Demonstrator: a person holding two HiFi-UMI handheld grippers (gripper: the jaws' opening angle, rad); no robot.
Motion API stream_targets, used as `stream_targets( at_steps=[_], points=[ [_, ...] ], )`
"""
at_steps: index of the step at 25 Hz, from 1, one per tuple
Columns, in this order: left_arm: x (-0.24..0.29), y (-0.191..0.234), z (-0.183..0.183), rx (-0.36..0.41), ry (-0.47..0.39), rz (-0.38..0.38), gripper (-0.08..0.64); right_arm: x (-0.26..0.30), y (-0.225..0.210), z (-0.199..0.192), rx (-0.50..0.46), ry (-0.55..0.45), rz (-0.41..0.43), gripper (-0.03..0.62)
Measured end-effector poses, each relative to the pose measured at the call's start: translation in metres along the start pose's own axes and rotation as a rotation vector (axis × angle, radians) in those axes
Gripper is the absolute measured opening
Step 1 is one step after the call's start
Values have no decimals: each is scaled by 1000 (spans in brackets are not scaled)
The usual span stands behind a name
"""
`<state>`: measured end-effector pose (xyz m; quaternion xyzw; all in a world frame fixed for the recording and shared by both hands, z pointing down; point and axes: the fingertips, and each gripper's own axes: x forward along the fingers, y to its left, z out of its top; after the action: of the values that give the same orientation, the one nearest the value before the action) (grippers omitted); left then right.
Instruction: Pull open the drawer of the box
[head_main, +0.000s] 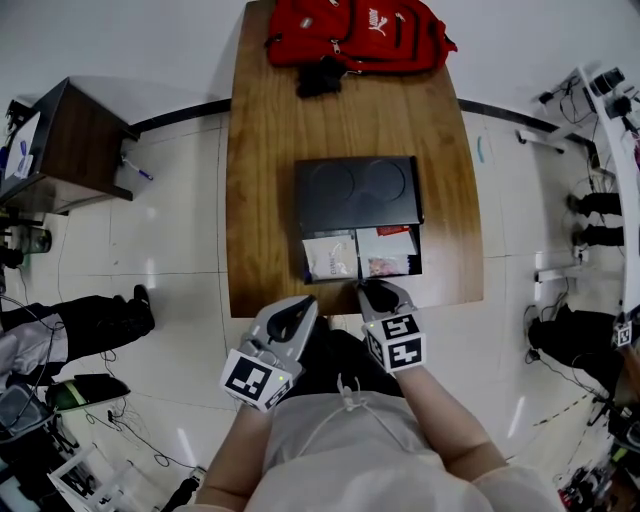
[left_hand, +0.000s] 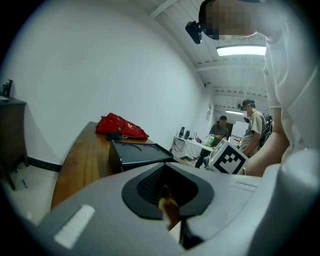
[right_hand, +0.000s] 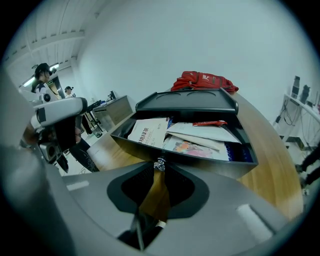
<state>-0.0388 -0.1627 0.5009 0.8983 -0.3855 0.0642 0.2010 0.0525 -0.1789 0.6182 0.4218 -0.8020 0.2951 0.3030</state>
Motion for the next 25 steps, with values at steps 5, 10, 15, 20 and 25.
stream_targets(
  at_steps=[5,10,15,20,25],
  points=[
    [-4,-12,-6,10,-3,3,6,-10,5,-14,0,21,20,71],
    [-10,-20,-11,0,-1,17,6,-17,5,-15,-5,-1,21,69],
    [-14,-28,-13,-4,6,27,6,-19,4,-15,8,-30,34,99],
    [-19,-42,18,0,-56,20,6,-58,6,7,3,-112,69,130],
    [-26,-54,66,105,-136,18,6,-119,-2,69,-34,-318,57,10]
  ],
)
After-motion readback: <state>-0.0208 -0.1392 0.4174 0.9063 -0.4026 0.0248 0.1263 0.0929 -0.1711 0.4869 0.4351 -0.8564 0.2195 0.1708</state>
